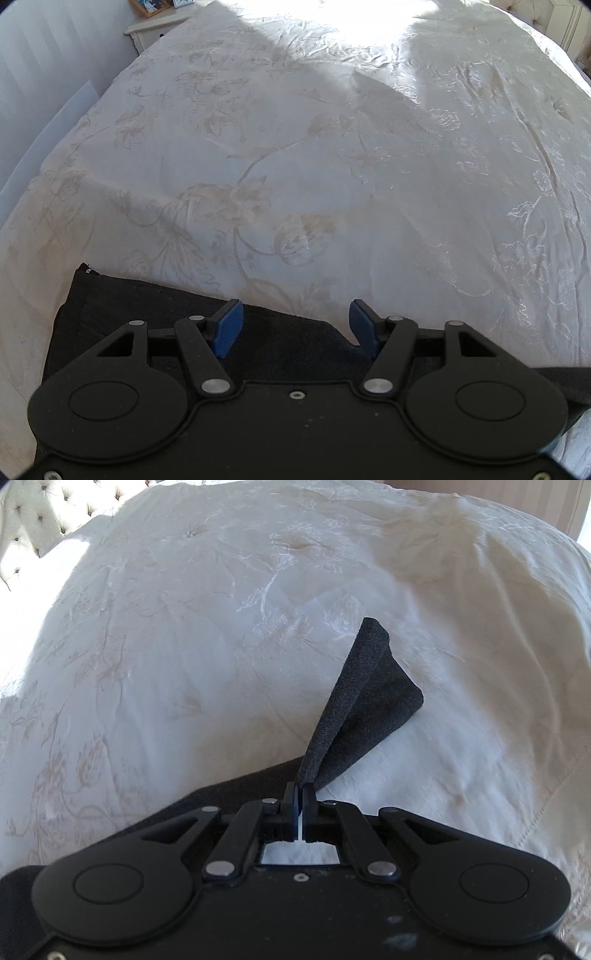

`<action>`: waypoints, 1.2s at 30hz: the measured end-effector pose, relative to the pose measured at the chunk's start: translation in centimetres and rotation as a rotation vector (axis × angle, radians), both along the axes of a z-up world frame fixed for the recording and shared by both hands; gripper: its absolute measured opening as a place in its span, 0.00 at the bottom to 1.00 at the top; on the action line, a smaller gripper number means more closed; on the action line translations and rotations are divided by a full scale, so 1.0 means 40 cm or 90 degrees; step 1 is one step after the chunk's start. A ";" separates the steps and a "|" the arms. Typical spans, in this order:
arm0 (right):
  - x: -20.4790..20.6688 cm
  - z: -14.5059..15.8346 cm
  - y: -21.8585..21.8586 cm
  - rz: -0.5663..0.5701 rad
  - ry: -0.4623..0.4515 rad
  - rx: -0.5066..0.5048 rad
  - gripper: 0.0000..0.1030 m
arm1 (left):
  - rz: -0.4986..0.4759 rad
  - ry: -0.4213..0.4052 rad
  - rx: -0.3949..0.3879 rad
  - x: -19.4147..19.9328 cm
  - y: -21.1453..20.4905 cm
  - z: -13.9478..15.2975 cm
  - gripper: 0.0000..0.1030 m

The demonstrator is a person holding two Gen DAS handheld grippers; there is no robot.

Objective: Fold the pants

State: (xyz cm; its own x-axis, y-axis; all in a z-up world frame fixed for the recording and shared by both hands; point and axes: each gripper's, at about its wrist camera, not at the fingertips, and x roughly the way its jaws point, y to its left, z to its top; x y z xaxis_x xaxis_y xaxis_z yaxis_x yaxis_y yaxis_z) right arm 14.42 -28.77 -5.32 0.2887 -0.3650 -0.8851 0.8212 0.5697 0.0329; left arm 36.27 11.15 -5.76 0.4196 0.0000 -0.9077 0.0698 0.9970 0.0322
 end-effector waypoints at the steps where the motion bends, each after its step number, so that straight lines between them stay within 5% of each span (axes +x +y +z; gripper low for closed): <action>1: -0.016 -0.002 0.008 -0.001 0.000 -0.001 0.01 | 0.002 0.009 -0.002 0.008 0.001 -0.007 0.64; 23: -0.175 0.014 0.072 -0.024 -0.001 0.020 0.01 | -0.008 0.181 0.011 0.068 -0.068 -0.146 0.63; 24: -0.174 0.014 0.074 -0.024 -0.001 0.019 0.01 | -0.010 0.196 0.020 0.069 -0.073 -0.158 0.61; 26: -0.176 0.016 0.074 -0.024 -0.003 0.019 0.01 | 0.003 0.208 0.006 0.064 -0.067 -0.165 0.32; 29: -0.179 0.022 0.072 -0.023 -0.008 0.021 0.01 | 0.036 0.183 -0.032 0.043 -0.038 -0.131 0.14; 36: -0.208 0.069 0.092 0.002 -0.017 0.005 0.01 | 0.032 0.076 -0.065 -0.123 0.029 0.046 0.10</action>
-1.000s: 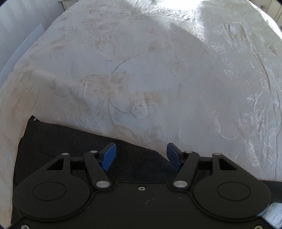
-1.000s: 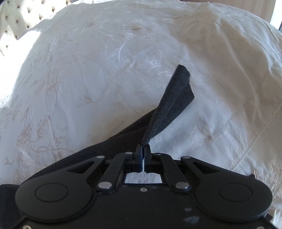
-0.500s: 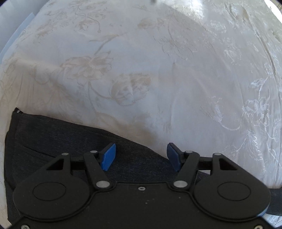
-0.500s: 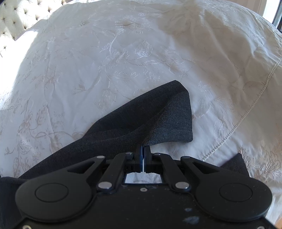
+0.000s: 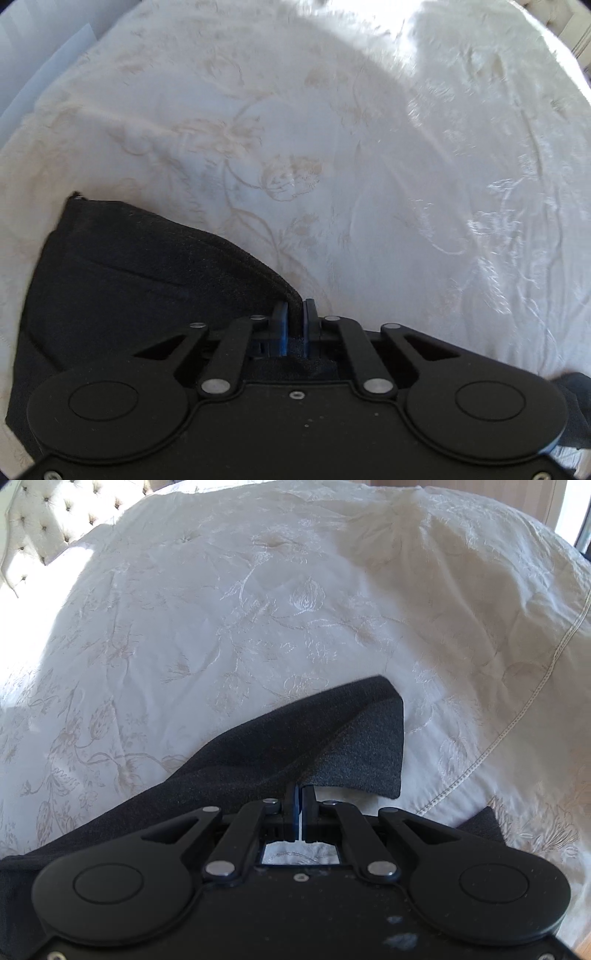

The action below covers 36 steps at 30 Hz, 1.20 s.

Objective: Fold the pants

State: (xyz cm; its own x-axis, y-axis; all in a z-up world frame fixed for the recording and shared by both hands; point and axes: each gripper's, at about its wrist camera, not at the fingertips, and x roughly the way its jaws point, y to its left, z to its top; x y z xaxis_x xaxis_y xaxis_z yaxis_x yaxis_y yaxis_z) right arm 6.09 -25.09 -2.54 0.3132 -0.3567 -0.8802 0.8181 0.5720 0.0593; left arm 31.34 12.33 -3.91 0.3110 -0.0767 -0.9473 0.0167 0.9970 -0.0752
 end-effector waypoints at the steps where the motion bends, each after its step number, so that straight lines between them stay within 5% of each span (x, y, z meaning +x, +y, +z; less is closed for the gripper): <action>1: -0.006 0.007 0.004 0.007 0.000 -0.005 0.01 | -0.005 -0.016 0.003 -0.032 0.006 0.025 0.10; 9: -0.100 0.048 0.056 0.054 0.010 -0.028 0.01 | 0.001 -0.073 0.013 -0.288 0.085 0.114 0.09; 21: -0.277 -0.016 0.110 0.070 0.073 0.007 0.01 | 0.063 -0.001 0.027 -0.532 0.153 0.019 0.00; 26: -0.303 -0.051 0.140 0.085 0.093 0.002 0.01 | 0.055 0.012 -0.002 -0.539 0.155 -0.002 0.08; 32: -0.295 -0.055 0.140 0.080 0.093 -0.001 0.01 | 0.061 -0.030 0.031 -0.473 0.183 0.012 0.32; 36: -0.296 -0.054 0.140 0.072 0.093 -0.004 0.01 | 0.086 -0.040 0.052 -0.397 0.232 0.013 0.34</action>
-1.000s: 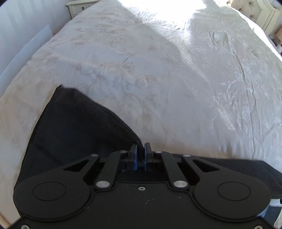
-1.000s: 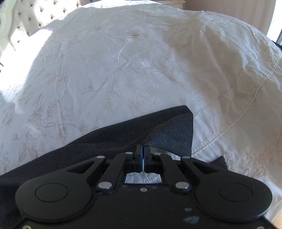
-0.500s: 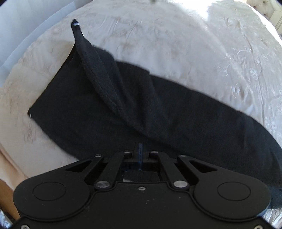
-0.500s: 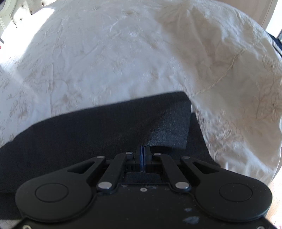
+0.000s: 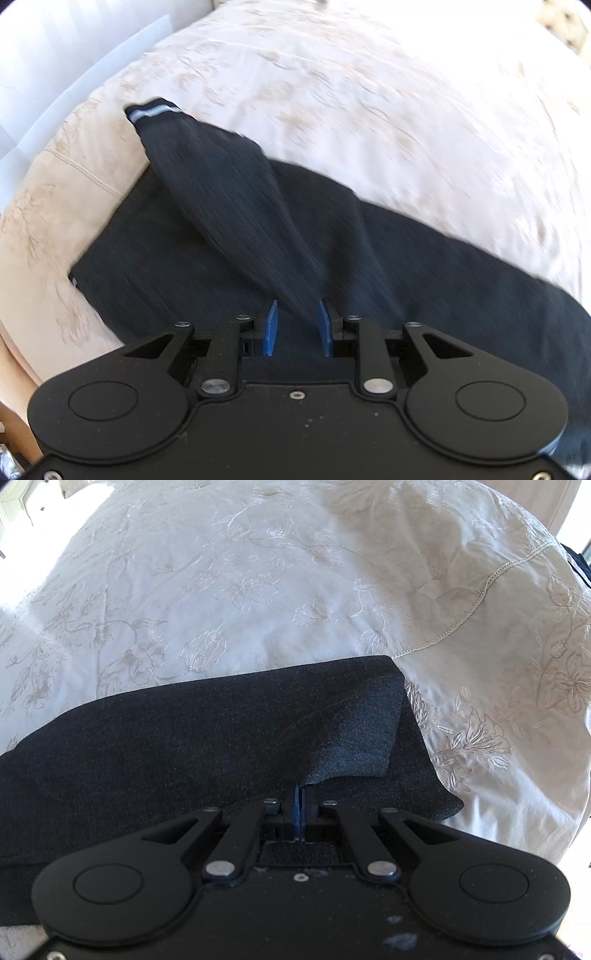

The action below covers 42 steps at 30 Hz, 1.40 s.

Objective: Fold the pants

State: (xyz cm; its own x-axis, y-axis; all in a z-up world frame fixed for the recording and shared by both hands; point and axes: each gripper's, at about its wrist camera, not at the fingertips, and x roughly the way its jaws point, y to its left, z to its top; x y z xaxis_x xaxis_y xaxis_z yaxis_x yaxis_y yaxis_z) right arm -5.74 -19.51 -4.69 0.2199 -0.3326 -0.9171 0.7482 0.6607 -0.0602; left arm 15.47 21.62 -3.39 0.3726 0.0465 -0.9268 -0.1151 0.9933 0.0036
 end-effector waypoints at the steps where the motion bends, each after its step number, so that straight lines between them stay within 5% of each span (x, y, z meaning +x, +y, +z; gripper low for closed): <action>1: 0.001 0.000 0.002 -0.002 0.001 -0.002 0.01 | 0.005 0.001 0.003 0.017 0.013 -0.004 0.34; 5: 0.007 -0.004 0.013 -0.012 0.010 -0.015 0.01 | 0.025 0.014 0.014 0.067 0.059 -0.038 0.47; 16: 0.012 -0.013 0.027 -0.046 0.018 -0.042 0.01 | 0.045 0.037 -0.068 0.135 0.126 -0.129 0.53; 18: 0.012 -0.015 0.029 -0.051 0.019 -0.046 0.01 | 0.052 0.033 -0.083 0.141 0.126 -0.135 0.42; 19: 0.012 -0.015 0.031 -0.053 0.019 -0.048 0.01 | 0.056 0.025 -0.081 0.139 0.127 -0.132 0.09; 20: 0.010 -0.015 0.033 -0.055 0.019 -0.050 0.01 | 0.066 0.018 -0.080 0.138 0.132 -0.126 0.01; 23: 0.006 -0.003 0.040 -0.059 0.016 -0.057 0.01 | 0.095 -0.014 -0.107 0.105 0.147 -0.074 0.01; 29: -0.035 0.056 0.063 -0.069 0.028 -0.111 0.00 | 0.044 -0.083 -0.082 -0.023 0.146 0.087 0.01; 33: -0.092 0.065 0.046 -0.080 0.017 -0.082 0.01 | 0.007 -0.058 -0.059 -0.079 0.125 0.100 0.01; 42: -0.153 -0.009 -0.051 -0.229 -0.123 0.055 0.26 | 0.063 -0.041 -0.031 -0.099 0.144 0.065 0.01</action>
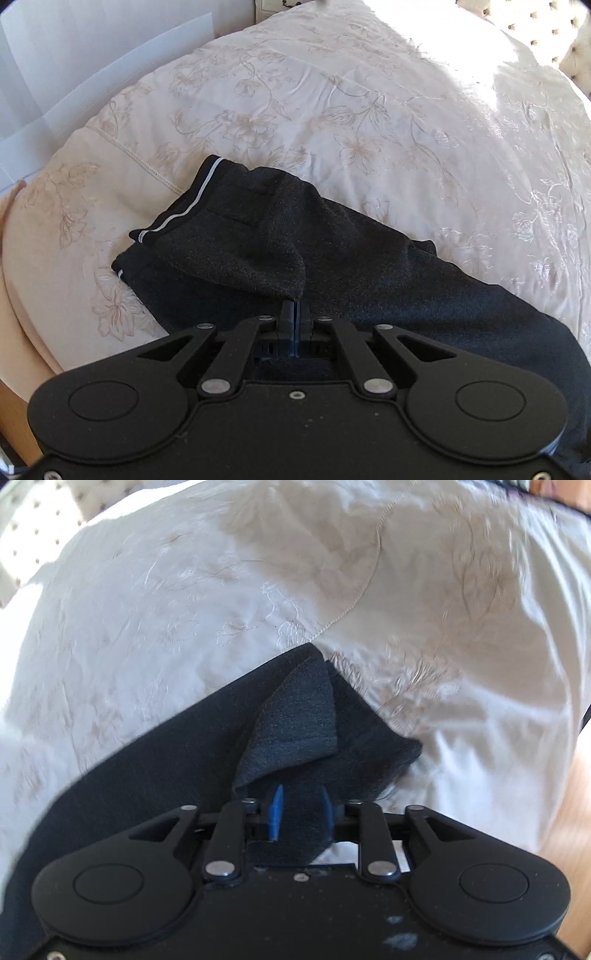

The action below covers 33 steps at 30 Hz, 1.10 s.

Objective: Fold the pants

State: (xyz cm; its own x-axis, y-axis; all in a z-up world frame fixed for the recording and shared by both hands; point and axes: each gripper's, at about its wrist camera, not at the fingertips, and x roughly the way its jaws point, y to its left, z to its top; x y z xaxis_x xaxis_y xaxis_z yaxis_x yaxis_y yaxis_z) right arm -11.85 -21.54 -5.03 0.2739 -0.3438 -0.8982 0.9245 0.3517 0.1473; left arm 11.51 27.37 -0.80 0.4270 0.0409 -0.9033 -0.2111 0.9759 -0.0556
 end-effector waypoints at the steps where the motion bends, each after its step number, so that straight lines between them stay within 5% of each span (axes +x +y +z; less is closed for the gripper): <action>1: -0.001 -0.008 -0.008 -0.013 -0.016 0.017 0.27 | -0.002 -0.002 0.007 -0.001 -0.005 0.000 0.01; 5: 0.007 -0.030 -0.027 -0.038 -0.063 0.062 0.30 | 0.010 -0.001 0.018 0.011 -0.013 -0.007 0.01; 25: 0.027 -0.090 -0.079 -0.077 -0.106 0.149 0.34 | 0.024 0.009 0.047 0.043 -0.030 -0.017 0.01; 33: 0.089 -0.057 -0.007 0.027 -0.032 0.032 0.34 | 0.014 0.006 0.061 0.044 -0.040 -0.016 0.01</action>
